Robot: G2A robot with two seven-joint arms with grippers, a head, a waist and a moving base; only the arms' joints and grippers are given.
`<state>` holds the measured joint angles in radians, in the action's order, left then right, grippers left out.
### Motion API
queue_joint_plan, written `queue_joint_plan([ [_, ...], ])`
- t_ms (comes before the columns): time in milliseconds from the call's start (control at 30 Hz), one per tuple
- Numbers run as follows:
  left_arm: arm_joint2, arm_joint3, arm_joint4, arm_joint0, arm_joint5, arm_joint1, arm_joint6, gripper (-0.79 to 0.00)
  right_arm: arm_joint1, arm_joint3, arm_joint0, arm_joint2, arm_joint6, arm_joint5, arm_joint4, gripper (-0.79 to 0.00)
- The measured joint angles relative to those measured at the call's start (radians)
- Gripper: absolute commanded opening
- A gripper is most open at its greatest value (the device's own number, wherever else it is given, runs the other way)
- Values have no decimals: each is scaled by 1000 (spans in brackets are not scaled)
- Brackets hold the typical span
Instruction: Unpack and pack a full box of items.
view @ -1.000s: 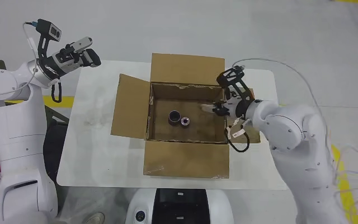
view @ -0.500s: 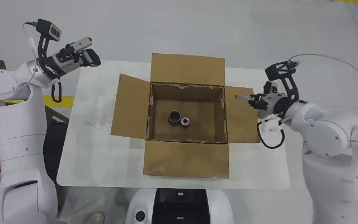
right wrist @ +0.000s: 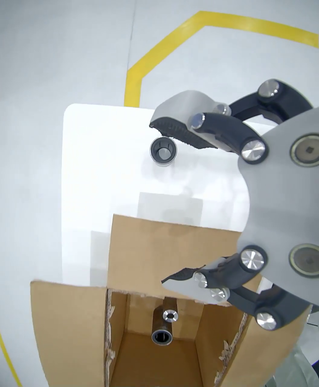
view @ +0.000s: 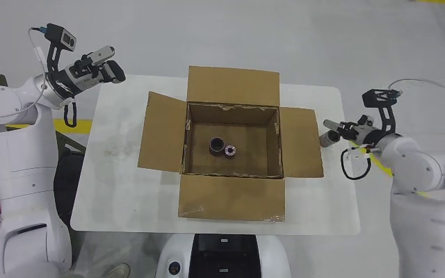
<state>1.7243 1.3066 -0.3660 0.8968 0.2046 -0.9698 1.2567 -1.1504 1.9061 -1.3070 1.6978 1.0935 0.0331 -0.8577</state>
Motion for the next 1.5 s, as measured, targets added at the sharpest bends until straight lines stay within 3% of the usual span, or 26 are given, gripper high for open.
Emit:
queue_joint_plan([
  [600, 0, 0, 0, 0, 0, 0, 0, 0, -1, -337, 55, -97, -138, -44, -17, 0],
  [1500, 0, 0, 0, 0, 0, 0, 0, 0, -4, -553, 196, -238, -178, -57, -114, -9],
])
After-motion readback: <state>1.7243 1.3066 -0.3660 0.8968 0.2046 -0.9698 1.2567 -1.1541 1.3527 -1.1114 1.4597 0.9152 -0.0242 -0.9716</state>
